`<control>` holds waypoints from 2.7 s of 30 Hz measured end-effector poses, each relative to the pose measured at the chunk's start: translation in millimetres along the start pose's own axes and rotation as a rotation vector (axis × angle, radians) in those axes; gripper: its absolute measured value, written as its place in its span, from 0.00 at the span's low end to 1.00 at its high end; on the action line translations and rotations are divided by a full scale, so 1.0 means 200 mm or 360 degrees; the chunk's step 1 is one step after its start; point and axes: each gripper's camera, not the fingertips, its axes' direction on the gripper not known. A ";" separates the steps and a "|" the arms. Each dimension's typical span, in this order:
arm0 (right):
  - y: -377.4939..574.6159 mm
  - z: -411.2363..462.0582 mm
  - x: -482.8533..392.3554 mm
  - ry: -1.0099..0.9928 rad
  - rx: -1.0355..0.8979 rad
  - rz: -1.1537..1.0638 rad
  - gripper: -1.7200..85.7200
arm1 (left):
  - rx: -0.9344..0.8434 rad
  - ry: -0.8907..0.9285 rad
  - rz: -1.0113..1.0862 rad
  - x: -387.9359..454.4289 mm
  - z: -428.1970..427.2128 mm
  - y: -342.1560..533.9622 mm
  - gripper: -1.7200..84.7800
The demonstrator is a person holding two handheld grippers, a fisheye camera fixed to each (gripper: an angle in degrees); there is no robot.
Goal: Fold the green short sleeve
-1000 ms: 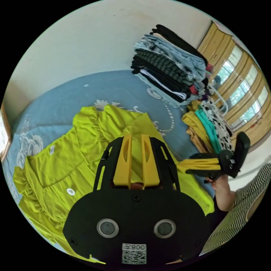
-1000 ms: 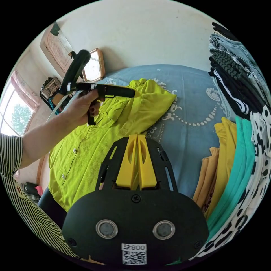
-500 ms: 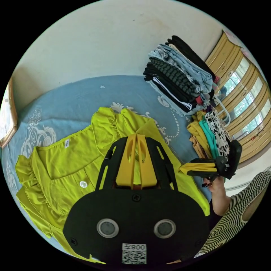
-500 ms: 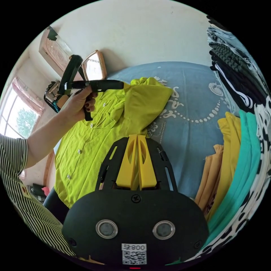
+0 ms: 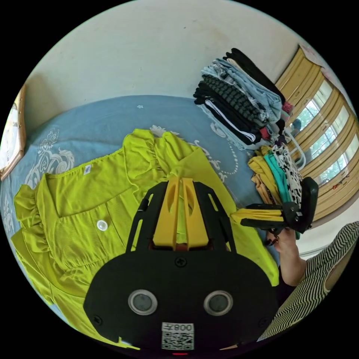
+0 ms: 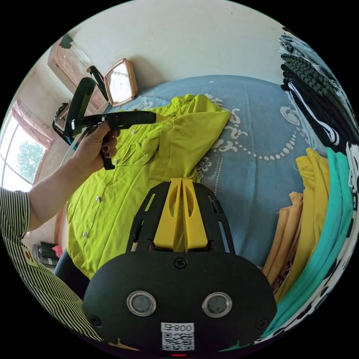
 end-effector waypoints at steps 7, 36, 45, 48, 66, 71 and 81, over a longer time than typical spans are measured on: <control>-0.10 0.00 -0.13 0.0063 0.0056 -0.0021 0.02 | 0.0022 0.0381 -0.0008 0.24 -0.16 0.11 0.02; -1.24 0.59 -0.86 0.0388 -0.0077 -0.0232 0.02 | 0.0104 0.0290 -0.0069 0.71 -1.32 0.13 0.03; -1.23 0.92 -1.56 0.0057 -0.0269 -0.0548 0.02 | 0.0424 -0.0210 -0.0933 -0.02 -2.44 0.79 0.10; -1.31 1.07 -1.77 -0.0050 -0.0340 -0.0615 0.02 | 0.0517 -0.0251 -0.1300 -0.30 -2.70 0.99 0.12; -2.02 1.69 -2.93 -0.0401 -0.0233 -0.0847 0.06 | 0.0553 -0.0305 -0.1125 -0.07 -3.13 0.79 0.04; -2.21 1.96 -3.37 -0.0367 -0.0297 -0.1001 0.09 | 0.0401 -0.0429 -0.0902 0.18 -3.10 0.64 0.04; -2.19 2.50 -3.95 0.0166 -0.0444 -0.1438 0.10 | 0.0301 -0.0479 -0.0898 0.42 -3.07 0.62 0.04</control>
